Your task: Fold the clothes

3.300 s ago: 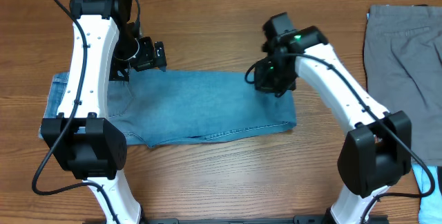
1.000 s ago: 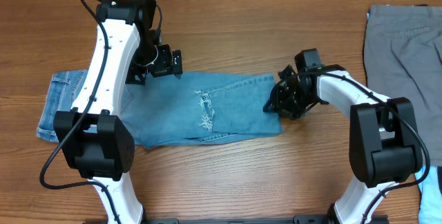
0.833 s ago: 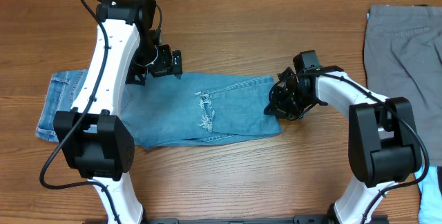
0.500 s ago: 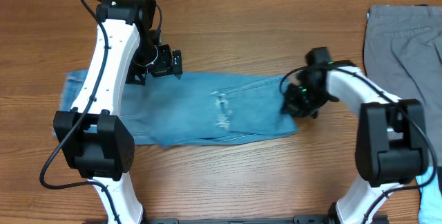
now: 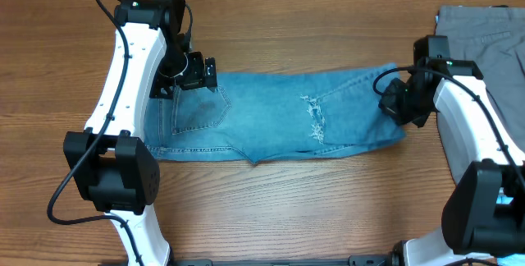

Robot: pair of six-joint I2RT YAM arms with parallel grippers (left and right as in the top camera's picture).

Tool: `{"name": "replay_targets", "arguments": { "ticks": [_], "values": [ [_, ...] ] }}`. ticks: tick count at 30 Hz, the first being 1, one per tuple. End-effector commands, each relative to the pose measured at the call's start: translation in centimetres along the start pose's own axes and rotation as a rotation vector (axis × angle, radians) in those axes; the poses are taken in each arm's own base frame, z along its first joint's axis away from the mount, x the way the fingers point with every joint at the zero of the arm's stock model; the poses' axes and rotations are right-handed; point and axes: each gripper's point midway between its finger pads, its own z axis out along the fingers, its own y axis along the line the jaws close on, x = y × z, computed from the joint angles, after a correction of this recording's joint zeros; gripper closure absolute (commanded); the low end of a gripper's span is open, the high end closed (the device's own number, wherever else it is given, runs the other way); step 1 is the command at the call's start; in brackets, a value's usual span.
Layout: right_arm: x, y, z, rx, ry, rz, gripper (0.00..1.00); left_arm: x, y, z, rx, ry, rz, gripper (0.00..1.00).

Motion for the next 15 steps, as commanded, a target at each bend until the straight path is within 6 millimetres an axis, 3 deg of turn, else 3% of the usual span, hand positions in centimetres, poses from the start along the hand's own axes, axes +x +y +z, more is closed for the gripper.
{"name": "replay_targets", "arguments": {
  "ticks": [1, 3, 5, 6, 9, 15],
  "values": [
    [-0.4, 2.9, -1.6, -0.038, -0.070, -0.052, 0.96, 0.0, 0.1, 0.0, -0.013, -0.004, 0.001, 0.00],
    [0.3, 4.4, -1.5, -0.054, -0.073, -0.061, 0.96, 0.1, 0.1, 0.0, -0.014, -0.001, 0.001, 0.00],
    [1.3, 7.1, -1.3, -0.100, -0.076, -0.082, 0.96, 0.1, 0.3, 0.0, -0.022, 0.000, 0.000, 0.00],
    [2.3, 9.3, -1.3, -0.148, -0.075, -0.118, 0.96, 0.1, 0.5, 0.0, -0.035, 0.001, -0.001, 0.00],
    [4.1, 12.9, -1.4, -0.229, -0.070, -0.189, 0.96, 0.5, 1.2, 0.0, -0.070, 0.012, -0.008, 0.00],
    [7.7, 17.6, -0.6, -0.301, -0.041, -0.265, 0.96, 0.4, 3.2, -0.3, -0.152, 0.003, -0.092, 0.00]
  ]
}}
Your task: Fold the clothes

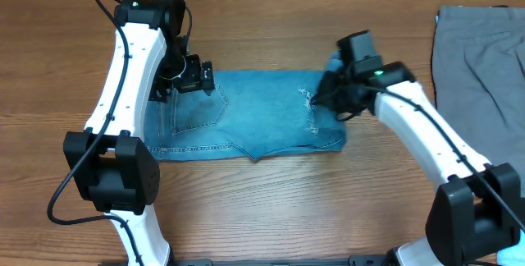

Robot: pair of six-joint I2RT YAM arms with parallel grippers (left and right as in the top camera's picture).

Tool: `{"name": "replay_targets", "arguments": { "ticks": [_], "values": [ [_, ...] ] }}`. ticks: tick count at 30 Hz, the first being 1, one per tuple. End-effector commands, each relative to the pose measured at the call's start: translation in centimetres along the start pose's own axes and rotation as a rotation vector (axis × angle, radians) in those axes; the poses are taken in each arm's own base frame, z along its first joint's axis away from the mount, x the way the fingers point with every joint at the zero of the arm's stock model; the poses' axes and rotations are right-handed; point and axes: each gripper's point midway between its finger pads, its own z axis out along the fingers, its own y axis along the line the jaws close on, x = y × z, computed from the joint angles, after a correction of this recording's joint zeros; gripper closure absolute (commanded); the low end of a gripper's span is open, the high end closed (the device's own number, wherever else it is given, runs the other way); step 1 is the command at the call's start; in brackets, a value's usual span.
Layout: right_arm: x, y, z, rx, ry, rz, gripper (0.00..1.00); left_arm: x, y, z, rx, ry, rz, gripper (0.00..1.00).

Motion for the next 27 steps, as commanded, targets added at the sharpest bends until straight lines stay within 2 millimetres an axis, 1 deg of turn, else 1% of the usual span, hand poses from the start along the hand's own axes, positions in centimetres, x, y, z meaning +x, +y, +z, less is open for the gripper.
{"name": "replay_targets", "arguments": {
  "ticks": [1, 7, 11, 19, 20, 22, 23, 24, 25, 27],
  "values": [
    [1.0, 3.7, 0.3, -0.077, 0.012, -0.014, 0.96, -0.3, 2.0, -0.1, -0.071, -0.015, -0.067, 0.00],
    [2.5, 6.4, 2.1, -0.121, 0.036, -0.048, 0.96, 0.0, 3.2, -0.2, -0.077, 0.011, -0.098, 0.00],
    [3.4, 8.4, 2.8, -0.189, 0.066, -0.072, 0.96, 0.2, 3.5, -0.2, -0.078, 0.017, -0.100, 0.00],
    [4.9, 9.7, 4.7, -0.196, 0.093, -0.069, 0.96, 0.2, 3.5, -0.2, -0.078, 0.019, -0.101, 0.00],
    [5.4, 10.1, 5.3, -0.197, 0.101, -0.082, 0.96, 0.2, 3.5, -0.2, -0.078, 0.020, -0.100, 0.00],
    [6.1, 10.6, 5.8, -0.198, 0.112, -0.080, 0.96, 0.2, 3.5, -0.2, -0.079, 0.020, -0.100, 0.00],
    [6.3, 10.8, 5.9, -0.203, 0.115, -0.084, 0.94, 0.2, 3.5, -0.2, -0.078, 0.020, -0.100, 0.00],
    [6.5, 11.1, 6.1, -0.207, 0.114, -0.090, 0.87, 0.2, 3.5, -0.2, -0.079, 0.020, -0.101, 0.00],
    [6.7, 11.4, 6.2, -0.212, 0.113, -0.098, 0.73, 0.2, 3.5, -0.2, -0.079, 0.020, -0.101, 0.00],
    [6.9, 11.9, 6.2, -0.223, 0.110, -0.108, 0.56, 0.2, 3.5, -0.2, -0.079, 0.020, -0.100, 0.00]
  ]
}}
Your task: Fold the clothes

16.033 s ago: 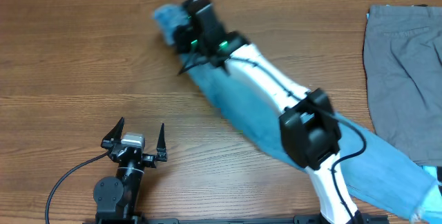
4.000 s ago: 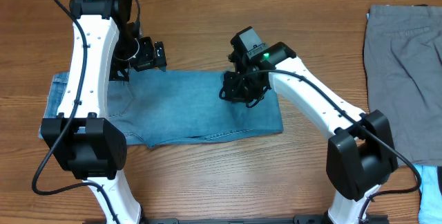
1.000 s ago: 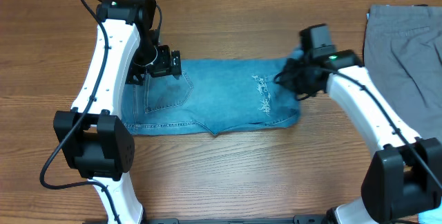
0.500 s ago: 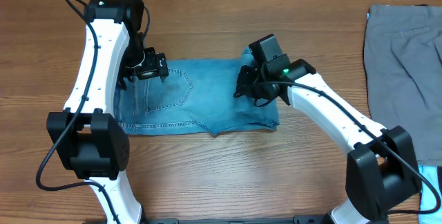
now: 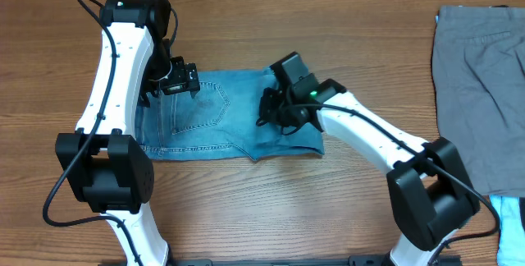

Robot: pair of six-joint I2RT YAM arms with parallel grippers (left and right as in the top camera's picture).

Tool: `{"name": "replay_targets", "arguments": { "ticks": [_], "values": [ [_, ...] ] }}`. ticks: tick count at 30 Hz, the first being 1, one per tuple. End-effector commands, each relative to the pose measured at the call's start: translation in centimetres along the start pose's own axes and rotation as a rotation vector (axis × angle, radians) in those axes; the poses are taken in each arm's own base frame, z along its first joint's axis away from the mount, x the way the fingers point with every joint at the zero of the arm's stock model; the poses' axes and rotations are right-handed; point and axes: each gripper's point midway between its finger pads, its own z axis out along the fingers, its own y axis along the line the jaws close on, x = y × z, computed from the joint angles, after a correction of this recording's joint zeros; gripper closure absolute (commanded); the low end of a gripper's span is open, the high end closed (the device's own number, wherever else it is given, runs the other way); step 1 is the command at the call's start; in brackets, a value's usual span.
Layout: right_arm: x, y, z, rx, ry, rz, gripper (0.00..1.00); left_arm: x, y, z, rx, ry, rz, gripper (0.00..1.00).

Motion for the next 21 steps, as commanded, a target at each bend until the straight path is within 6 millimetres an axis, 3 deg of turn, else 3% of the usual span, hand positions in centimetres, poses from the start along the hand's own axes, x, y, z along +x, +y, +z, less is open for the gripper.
{"name": "replay_targets", "arguments": {
  "ticks": [1, 4, 6, 11, 14, 15, 17, 19, 21],
  "values": [
    [0.0, 2.1, 0.0, -0.045, -0.009, -0.017, 0.50, 0.0, 0.3, 0.0, -0.014, -0.002, -0.014, 0.00],
    [-0.1, 2.2, -0.1, -0.051, -0.014, -0.023, 0.32, 0.0, 0.3, 0.0, -0.014, -0.002, -0.014, 0.01],
    [-0.5, 2.1, -0.2, -0.053, -0.020, -0.021, 0.26, 0.0, 0.3, 0.0, -0.014, -0.002, -0.014, 0.00],
    [-3.0, 1.8, -2.4, -0.097, -0.023, -0.042, 0.24, 0.0, 0.3, 0.0, -0.011, -0.001, -0.014, 0.00],
    [-4.8, 0.5, -4.3, -0.090, -0.014, -0.046, 0.28, 0.2, -0.4, 0.0, 0.029, 0.011, -0.014, 0.00],
    [-5.1, -0.1, -4.6, -0.077, -0.011, -0.041, 0.31, 0.3, -0.9, 0.0, 0.052, 0.016, -0.012, 0.05],
    [-5.4, -1.9, -5.3, -0.043, 0.005, -0.027, 0.43, 0.6, -2.6, -0.1, 0.130, 0.032, 0.021, 0.33],
    [-5.4, -4.1, -5.8, -0.004, 0.032, -0.001, 0.63, 1.1, -4.4, -0.1, 0.199, 0.044, 0.080, 0.76],
    [-5.1, -5.9, -6.3, 0.030, 0.062, 0.022, 0.80, 1.6, -6.1, 0.1, 0.236, 0.052, 0.119, 0.96]
  ]
}}
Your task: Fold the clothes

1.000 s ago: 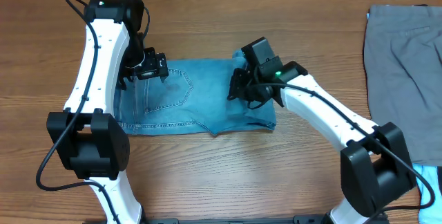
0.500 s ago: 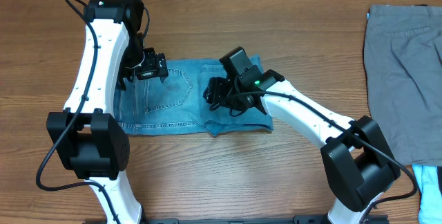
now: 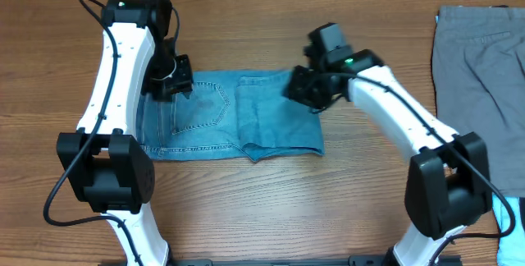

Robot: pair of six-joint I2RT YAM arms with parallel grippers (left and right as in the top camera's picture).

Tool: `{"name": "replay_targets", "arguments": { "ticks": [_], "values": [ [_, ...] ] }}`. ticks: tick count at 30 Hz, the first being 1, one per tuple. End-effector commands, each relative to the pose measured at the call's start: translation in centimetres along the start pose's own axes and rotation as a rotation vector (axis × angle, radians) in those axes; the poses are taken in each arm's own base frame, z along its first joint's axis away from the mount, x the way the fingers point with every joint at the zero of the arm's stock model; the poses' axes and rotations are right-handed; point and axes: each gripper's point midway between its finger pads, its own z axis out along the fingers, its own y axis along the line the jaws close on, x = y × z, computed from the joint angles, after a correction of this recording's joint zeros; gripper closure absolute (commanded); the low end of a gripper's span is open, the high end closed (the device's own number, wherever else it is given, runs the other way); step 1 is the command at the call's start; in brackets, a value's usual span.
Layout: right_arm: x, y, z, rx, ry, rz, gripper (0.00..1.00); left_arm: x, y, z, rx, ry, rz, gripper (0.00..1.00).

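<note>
A pair of blue jeans [image 3: 271,126] lies folded in half across its length at the table's middle. The leg ends lie flat on top, with their hem near the middle of the pile. My left gripper [image 3: 174,88] points down onto the waist at the jeans' upper left corner; how its jaws stand is hidden. Over the upper right part of the folded jeans, my right gripper [image 3: 299,91] hovers open with no cloth in it.
A grey garment [image 3: 476,77] lies spread at the right edge of the table. A bit of light blue cloth [image 3: 510,225] shows at the bottom right corner. Bare wood [image 3: 271,208] surrounds the jeans.
My right gripper let go of the leg end and moved back right and up, from the jeans' middle to their upper right. The leg end now lies flat. The left gripper shifted slightly.
The jeans lay full length, my right gripper at the leg ends on the right and my left at the waist. Then the right gripper held the leg ends over mid-leg, then near the waist. Now the jeans lie folded in half and the leg ends are released.
</note>
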Motion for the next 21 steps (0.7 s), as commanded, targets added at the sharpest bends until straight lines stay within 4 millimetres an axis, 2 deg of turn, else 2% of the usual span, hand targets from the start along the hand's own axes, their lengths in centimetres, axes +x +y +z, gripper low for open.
{"name": "replay_targets", "arguments": {
  "ticks": [1, 3, 7, 13, 16, 21],
  "values": [
    [-0.4, -1.9, -1.3, 0.016, 0.021, -0.031, 0.87, 1.6, -4.6, 0.9, 0.132, 0.046, 0.108, 0.96],
    [-0.1, -3.4, -1.3, 0.036, 0.043, -0.024, 0.96, 2.1, -6.3, 1.8, 0.153, 0.054, 0.149, 0.96],
    [1.2, -5.7, -0.5, 0.063, 0.089, 0.020, 0.96, 4.5, -9.8, 3.9, 0.185, 0.102, 0.235, 0.96],
    [3.5, -6.8, 1.3, 0.059, 0.145, 0.052, 0.96, 7.2, -13.3, 7.4, 0.200, 0.130, 0.293, 0.96],
    [4.2, -7.4, 2.2, 0.056, 0.152, 0.104, 0.96, 7.9, -14.0, 9.1, 0.209, 0.138, 0.309, 0.96],
    [5.2, -7.6, 3.2, 0.015, 0.172, 0.107, 0.96, 8.3, -13.2, 11.8, 0.202, 0.149, 0.288, 0.96]
  ]
}}
